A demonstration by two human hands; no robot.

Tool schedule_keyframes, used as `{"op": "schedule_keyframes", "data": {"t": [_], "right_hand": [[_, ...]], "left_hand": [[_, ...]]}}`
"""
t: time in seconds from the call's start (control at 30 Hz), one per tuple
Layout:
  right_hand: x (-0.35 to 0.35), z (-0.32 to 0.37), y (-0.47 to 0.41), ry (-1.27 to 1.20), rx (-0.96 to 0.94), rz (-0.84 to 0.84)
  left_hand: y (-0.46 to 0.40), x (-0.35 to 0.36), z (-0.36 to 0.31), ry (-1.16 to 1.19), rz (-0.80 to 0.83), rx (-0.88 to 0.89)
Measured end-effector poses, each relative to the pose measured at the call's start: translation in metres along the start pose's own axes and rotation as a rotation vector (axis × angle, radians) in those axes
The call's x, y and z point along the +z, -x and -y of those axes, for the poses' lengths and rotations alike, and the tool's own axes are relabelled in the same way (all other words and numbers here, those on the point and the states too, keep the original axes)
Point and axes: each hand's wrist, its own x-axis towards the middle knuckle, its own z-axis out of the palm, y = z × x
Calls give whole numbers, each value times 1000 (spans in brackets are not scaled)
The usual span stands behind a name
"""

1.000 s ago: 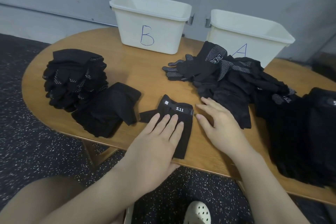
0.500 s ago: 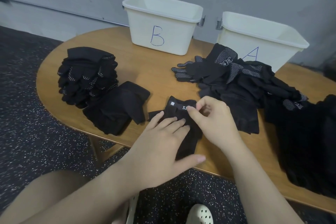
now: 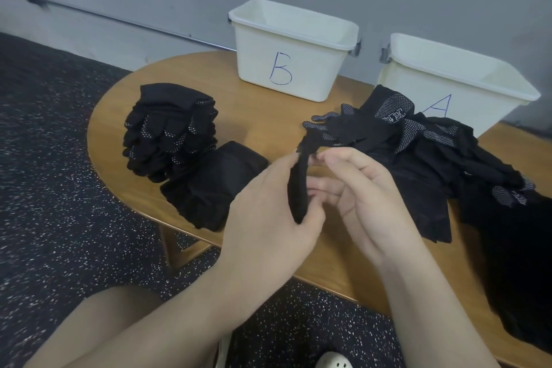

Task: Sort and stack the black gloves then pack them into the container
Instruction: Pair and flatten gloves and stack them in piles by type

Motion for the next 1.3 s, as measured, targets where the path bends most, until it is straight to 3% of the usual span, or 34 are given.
{"op": "schedule_keyframes", "data": {"t": [0.13, 0.23, 0.3, 0.47, 0.7, 1.03, 1.2, 1.3], "right_hand": [[5, -6, -10, 41, -66, -49], [0, -18, -21, 409, -232, -186], [-1, -25, -28, 551, -184, -141], [19, -42, -41, 464, 41, 63], [44, -57, -65, 392, 30, -12], [52, -61, -86, 469, 34, -8], [52, -58, -84, 441, 16, -47], [51, -51, -79, 434, -22, -100]], "left_hand": [[-7, -9, 10, 101, -23, -35], [-15, -21, 24, 118, -71, -25], [-21, -32, 36, 168, -62, -49], [-34, -51, 68, 243, 25, -201], [-40, -61, 94, 134, 152, -263], [-35, -49, 86, 438, 94, -398], [-33, -49, 87, 421, 102, -360], [-36, -59, 93, 338, 16, -342]]}}
